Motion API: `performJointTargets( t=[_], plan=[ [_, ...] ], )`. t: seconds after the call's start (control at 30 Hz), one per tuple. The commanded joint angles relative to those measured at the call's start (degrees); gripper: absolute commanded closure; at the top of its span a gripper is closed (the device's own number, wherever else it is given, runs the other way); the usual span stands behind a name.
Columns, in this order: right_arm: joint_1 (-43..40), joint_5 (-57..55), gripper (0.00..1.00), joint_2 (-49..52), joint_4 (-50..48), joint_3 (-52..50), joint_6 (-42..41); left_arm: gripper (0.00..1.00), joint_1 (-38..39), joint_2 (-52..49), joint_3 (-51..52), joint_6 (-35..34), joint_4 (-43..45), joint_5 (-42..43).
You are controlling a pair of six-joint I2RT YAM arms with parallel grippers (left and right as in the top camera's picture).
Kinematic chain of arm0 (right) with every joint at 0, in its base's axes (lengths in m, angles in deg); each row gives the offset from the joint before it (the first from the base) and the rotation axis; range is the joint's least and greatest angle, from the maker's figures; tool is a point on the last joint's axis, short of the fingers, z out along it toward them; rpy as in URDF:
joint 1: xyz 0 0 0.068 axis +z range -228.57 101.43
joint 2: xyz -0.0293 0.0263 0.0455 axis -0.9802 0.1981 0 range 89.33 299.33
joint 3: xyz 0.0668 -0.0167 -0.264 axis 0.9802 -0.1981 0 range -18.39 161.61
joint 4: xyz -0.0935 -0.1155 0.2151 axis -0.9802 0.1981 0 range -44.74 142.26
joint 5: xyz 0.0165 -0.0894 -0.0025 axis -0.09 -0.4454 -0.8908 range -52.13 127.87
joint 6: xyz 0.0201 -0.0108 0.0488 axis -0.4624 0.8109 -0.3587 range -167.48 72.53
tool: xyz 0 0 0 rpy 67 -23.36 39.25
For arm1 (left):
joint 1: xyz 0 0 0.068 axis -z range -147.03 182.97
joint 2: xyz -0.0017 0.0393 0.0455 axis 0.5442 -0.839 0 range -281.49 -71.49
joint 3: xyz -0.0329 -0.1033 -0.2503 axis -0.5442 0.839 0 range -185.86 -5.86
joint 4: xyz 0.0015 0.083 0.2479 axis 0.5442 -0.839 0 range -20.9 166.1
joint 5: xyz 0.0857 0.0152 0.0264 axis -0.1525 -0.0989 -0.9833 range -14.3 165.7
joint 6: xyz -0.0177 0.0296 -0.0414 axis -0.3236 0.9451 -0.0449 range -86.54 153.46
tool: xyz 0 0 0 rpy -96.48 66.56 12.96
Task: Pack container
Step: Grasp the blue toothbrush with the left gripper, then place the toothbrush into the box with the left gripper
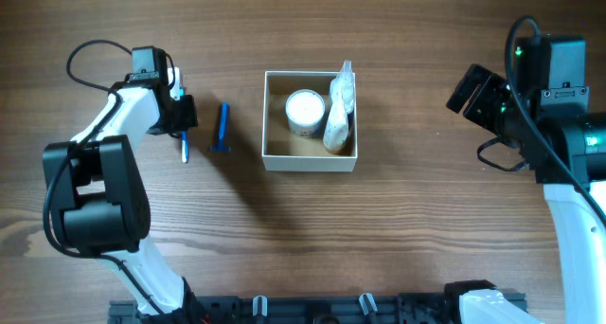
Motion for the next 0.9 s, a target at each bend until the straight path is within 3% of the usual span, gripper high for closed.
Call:
performJointTargets(
  t=[0.0, 0.13, 0.23, 0.37, 0.53, 0.7, 0.87],
  plan=[
    [-0.2, -0.17, 0.01, 0.26, -0.02, 0.22, -0.76, 0.96, 0.35, -0.52, 0.42, 0.07, -0.68, 0.11],
    [-0.2, -0.17, 0.0, 0.26, -0.02, 0.22, -0.76, 0.96, 2.32, 6.54, -0.02, -0.17, -4.57, 0.13],
    [-0.2, -0.17, 0.0, 0.26, -0.02, 0.22, -0.76, 0.96, 9.55, 20.09, -0.98, -3.04, -9.29, 0.09],
    [-0.2, -0.17, 0.0, 0.26, -0.02, 0.22, -0.76, 0.96, 22.25, 29.75, -0.98, -8.74, -9.42, 0.11],
    [-0.2, -0.17, 0.0, 0.26, -0.02, 0.22, -0.74, 0.96, 32.98, 25.07, -0.87, -10.75, -3.08, -0.79],
    [-0.2, -0.17, 0.0, 0.26, -0.02, 0.22, -0.74, 0.96, 34.07, 14.97, -0.87, -12.24, -0.92, -3.21],
    [-0.2, -0.17, 0.0, 0.26, -0.04, 0.22, -0.76, 0.94, 33.81, 15.65, -0.87, -14.86, -2.19, -6.38]
  ],
)
